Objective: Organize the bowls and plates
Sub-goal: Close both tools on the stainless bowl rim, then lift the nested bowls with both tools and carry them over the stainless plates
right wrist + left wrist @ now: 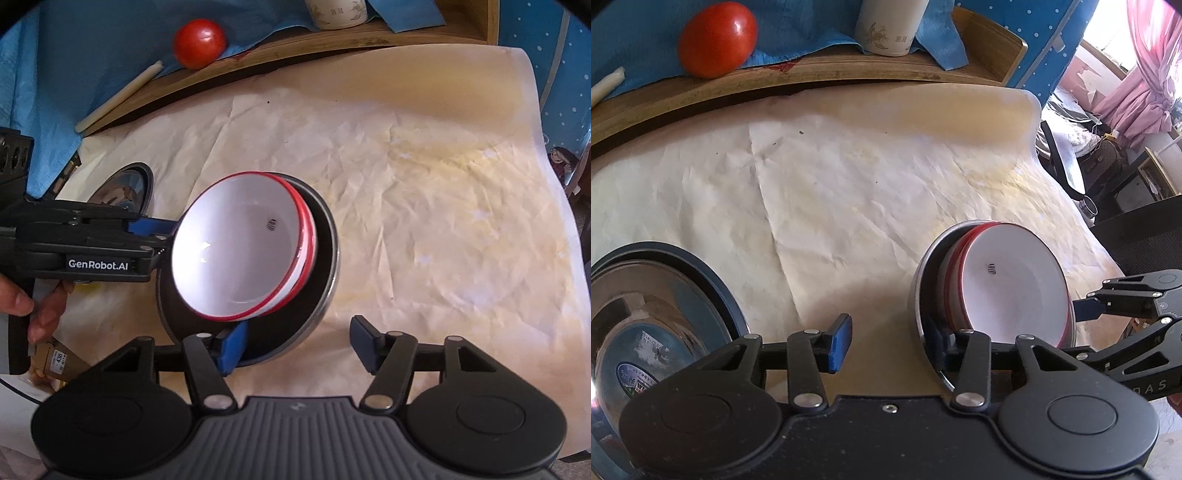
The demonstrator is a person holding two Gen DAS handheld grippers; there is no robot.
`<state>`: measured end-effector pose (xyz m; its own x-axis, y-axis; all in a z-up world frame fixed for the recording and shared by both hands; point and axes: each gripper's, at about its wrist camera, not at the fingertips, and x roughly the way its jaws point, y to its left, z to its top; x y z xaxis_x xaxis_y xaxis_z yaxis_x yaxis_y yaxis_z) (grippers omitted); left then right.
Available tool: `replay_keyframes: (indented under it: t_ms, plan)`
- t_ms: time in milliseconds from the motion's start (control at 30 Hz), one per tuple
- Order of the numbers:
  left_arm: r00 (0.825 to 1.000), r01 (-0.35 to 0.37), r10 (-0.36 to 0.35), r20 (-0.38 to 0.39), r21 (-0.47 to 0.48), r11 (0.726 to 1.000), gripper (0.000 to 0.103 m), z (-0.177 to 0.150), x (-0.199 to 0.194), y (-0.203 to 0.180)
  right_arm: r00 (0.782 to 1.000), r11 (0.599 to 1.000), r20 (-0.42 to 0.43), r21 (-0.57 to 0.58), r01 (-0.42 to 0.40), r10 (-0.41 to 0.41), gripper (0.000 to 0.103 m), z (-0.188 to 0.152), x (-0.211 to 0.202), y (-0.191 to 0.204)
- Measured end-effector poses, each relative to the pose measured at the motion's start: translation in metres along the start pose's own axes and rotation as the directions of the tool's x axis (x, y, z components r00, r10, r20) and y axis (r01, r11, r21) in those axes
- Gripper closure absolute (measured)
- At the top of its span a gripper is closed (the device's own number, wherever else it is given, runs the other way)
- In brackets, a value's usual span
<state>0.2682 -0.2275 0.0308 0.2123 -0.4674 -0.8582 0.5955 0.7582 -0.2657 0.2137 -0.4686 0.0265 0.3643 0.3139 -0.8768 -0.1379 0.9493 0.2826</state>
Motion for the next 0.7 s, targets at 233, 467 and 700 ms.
replay_keyframes:
  t_ms: [233, 467, 700]
  plan:
    - [1.0, -0.005, 0.005, 0.008, -0.004, 1.0, 0.057, -0.002, 0.0, -0.001, 1.0, 1.0, 0.012, -0.009, -0.017, 0.017, 0.052, -0.001, 0.005, 0.004]
    - [1.0, 0.004, -0.004, 0.01, 0.005, 1.0, 0.067, -0.003, -0.001, -0.004, 0.999, 1.0, 0.033, -0.008, -0.022, 0.022, 0.057, -0.003, 0.006, 0.005]
    - [1.0, 0.018, -0.018, 0.003, 0.05, 0.999, 0.087, -0.004, 0.001, -0.017, 0.998, 1.0, 0.058, 0.002, -0.016, 0.016, 0.062, -0.005, 0.004, 0.004]
